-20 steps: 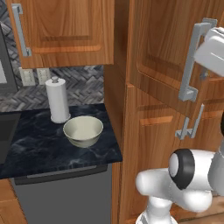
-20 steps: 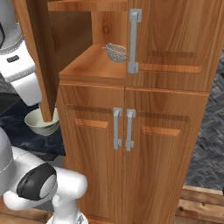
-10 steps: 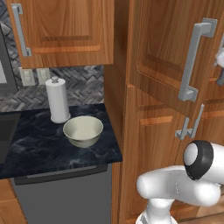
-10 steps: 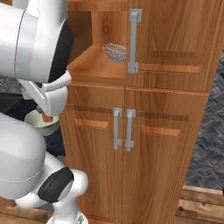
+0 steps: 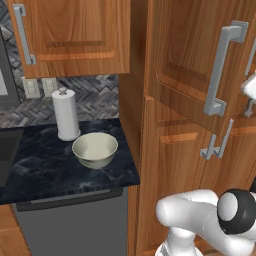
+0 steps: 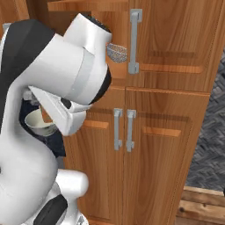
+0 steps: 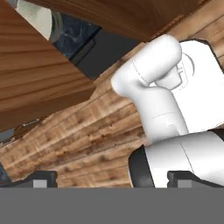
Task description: Open the cabinet and setup a tea strainer by placing it in the bowl upright.
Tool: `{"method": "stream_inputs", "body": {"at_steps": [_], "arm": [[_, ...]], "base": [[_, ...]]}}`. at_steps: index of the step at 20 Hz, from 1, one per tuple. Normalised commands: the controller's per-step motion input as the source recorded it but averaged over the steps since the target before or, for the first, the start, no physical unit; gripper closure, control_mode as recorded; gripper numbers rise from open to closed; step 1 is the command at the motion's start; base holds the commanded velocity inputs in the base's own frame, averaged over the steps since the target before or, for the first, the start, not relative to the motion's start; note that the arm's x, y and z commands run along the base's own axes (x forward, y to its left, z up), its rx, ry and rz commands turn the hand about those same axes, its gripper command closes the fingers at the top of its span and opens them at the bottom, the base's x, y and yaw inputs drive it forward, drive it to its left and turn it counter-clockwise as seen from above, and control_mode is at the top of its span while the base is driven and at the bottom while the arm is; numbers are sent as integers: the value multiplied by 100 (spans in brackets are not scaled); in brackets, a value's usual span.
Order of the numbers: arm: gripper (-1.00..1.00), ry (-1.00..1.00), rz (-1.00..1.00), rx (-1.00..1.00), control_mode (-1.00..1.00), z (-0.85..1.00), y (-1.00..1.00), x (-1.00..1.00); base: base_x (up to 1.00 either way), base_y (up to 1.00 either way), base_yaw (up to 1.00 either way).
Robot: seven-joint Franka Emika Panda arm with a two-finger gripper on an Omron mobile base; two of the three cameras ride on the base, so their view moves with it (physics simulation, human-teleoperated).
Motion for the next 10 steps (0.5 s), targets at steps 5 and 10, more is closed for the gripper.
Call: {"method": "stream_inputs", "body": {"at_steps": [5,10], "arm": [[-100,2,4,20,-100,-47,-7,-12],[-100,0,0,25,-100,-37,-5,9]], "base": [[0,0,0],[0,0,0]]}}
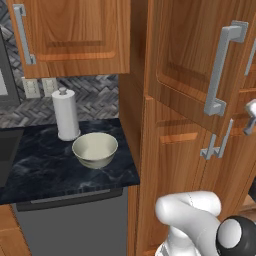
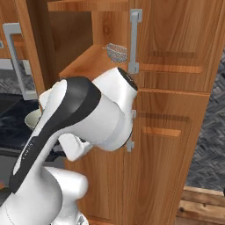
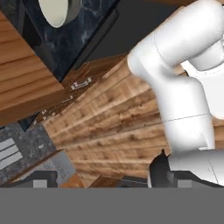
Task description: Open the cabinet and setup a tea strainer by placing it in the bowl upright.
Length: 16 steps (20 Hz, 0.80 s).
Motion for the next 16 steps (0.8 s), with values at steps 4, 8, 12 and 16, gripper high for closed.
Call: {"method": "stream_inputs", "body": {"at_steps": [4,8,12,16], "arm": [[-100,0,0,39,-100,-4,-26,33],[-100,0,7,40,-100,0,-21,24],[-100,0,15,19,-100,0,0,28],[-100,-3,14,0,-100,0,1,18]], "base": [[0,0,0],[0,0,0],[0,0,0],[0,0,0]]}}
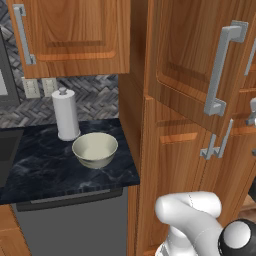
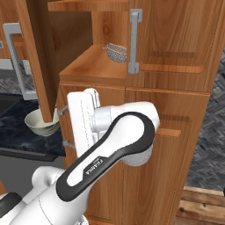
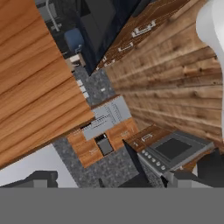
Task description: Open the cabinet and setup a tea strainer by placing it in the bowl upright.
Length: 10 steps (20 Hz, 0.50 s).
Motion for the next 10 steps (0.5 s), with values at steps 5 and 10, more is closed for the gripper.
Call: {"method": "stream_inputs", "body": {"at_steps": [5,10], "arm": [[-100,-2,5,14,-100,18,-4,47],[-100,-2,0,23,-100,37,0,36]], "base": [[0,0,0],[0,0,0]]}}
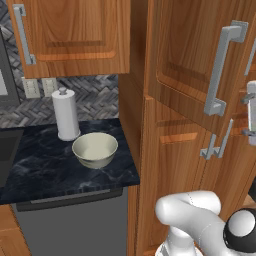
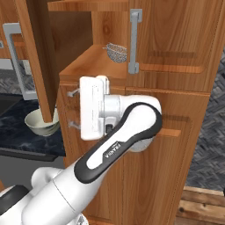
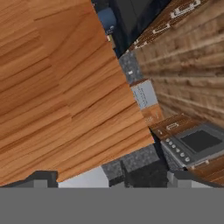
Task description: Open the cabinet and setup a tea strainer by placing it in the bowl upright.
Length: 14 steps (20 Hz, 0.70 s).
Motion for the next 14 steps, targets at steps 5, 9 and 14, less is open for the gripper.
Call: {"method": "stream_inputs", "body": {"at_steps": [5,9,14], "arm": [[-100,-5,0,19,-100,20,0,28],[-100,-1,0,10,-100,11,1,23],[-100,0,6,6,-100,8,15,6]], "base": [[0,0,0],[0,0,0],[0,0,0]]}}
